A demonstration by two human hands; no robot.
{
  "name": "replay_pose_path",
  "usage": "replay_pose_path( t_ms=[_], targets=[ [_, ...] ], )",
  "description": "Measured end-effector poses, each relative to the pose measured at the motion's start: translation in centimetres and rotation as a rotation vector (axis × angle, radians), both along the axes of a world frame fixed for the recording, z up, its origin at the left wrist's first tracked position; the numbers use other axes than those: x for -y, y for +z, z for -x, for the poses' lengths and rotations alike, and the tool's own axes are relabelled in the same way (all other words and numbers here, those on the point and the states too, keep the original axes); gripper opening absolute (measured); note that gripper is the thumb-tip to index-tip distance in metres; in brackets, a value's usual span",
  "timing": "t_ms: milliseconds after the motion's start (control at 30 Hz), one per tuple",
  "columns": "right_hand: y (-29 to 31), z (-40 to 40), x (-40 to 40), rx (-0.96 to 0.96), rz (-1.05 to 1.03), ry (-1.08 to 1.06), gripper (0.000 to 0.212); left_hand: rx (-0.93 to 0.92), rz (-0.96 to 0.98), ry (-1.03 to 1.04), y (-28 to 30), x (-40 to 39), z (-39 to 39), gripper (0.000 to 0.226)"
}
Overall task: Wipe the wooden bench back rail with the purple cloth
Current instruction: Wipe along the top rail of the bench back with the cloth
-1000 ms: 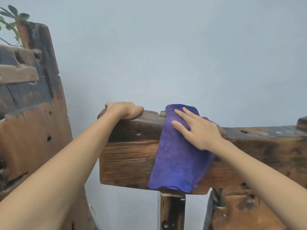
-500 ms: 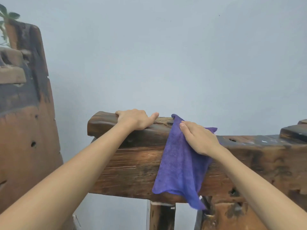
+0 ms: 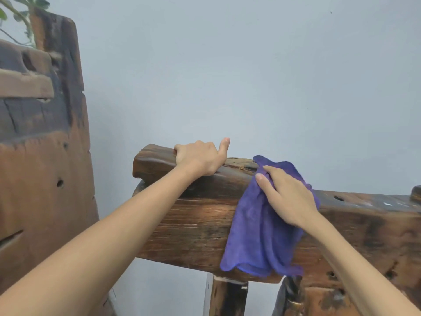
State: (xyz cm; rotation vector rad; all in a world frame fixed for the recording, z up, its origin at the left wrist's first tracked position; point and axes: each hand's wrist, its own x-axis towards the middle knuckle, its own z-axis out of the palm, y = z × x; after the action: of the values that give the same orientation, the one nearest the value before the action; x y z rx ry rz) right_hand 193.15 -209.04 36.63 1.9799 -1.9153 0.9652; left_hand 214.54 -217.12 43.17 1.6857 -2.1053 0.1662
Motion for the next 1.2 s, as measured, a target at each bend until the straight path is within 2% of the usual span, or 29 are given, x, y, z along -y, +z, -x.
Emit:
replay_pose_path(
  t_ms=[67, 200, 267, 333, 433, 533, 600, 700, 767, 833, 900, 967, 1033, 1067, 1133, 1200],
  targets=[
    [-0.9, -0.9, -1.7, -0.076, 0.111, 0.045, 0.056, -0.003, 0.007, 0.012, -0.1, 0.1, 0.2, 0.086],
    [0.5, -3.8, -0.9, -0.205, 0.034, 0.312, 0.056, -0.019, -0.012, 0.042, 0.0, 0.4, 0.4, 0.084],
    [2.5, -5.6, 0.9, -0.179, -0.078, 0.438, 0.049, -0.035, -0.022, 0.037, 0.0, 0.6, 0.2, 0.082],
    [4.5, -6.4, 3.4, -0.157, -0.246, 0.539, 0.055, -0.080, -0.054, 0.033, 0.1, 0.5, 0.0, 0.083],
    [6.3, -5.4, 7.3, -0.155, -0.446, 0.381, 0.060, -0.100, -0.096, 0.027, 0.7, -0.2, -0.4, 0.086],
    [6.7, -3.7, 8.2, 0.075, -0.539, 0.201, 0.056, -0.092, -0.111, 0.029, 0.8, -1.0, -0.4, 0.090],
    [5.9, -3.2, 7.3, 0.101, -0.483, 0.156, 0.058, -0.068, -0.080, 0.049, 0.7, -1.0, -0.2, 0.091],
    [2.1, -3.7, 3.8, -0.093, -0.212, 0.139, 0.067, 0.010, -0.089, 0.081, 0.8, -0.5, 0.2, 0.094],
    [1.0, -3.9, 2.1, -0.178, -0.048, 0.216, 0.070, 0.093, -0.180, 0.085, 1.1, -0.2, 0.4, 0.094],
    [2.2, -2.5, 2.1, -0.135, -0.160, 0.266, 0.069, 0.128, -0.254, 0.071, 1.2, -0.3, 0.3, 0.095],
    [3.8, -0.2, 3.1, 0.047, -0.375, 0.242, 0.066, 0.141, -0.258, 0.041, 1.3, -0.3, -0.1, 0.097],
    [4.5, 2.0, 3.5, 0.207, -0.506, 0.131, 0.063, 0.139, -0.257, 0.021, 1.2, -0.3, -0.5, 0.093],
    [4.9, 3.0, 3.2, 0.158, -0.561, -0.014, 0.058, 0.131, -0.251, 0.017, 1.4, -0.4, -0.5, 0.089],
    [5.1, 2.9, 2.9, 0.067, -0.539, -0.108, 0.058, 0.126, -0.255, 0.019, 1.5, -0.4, -0.5, 0.088],
    [5.3, 1.6, 1.8, -0.133, -0.325, -0.289, 0.057, 0.125, -0.261, 0.012, 1.4, -0.2, -0.4, 0.088],
    [3.8, -0.3, 0.7, -0.135, -0.153, -0.242, 0.057, 0.125, -0.260, 0.006, 1.3, 0.0, -0.3, 0.091]
  ],
)
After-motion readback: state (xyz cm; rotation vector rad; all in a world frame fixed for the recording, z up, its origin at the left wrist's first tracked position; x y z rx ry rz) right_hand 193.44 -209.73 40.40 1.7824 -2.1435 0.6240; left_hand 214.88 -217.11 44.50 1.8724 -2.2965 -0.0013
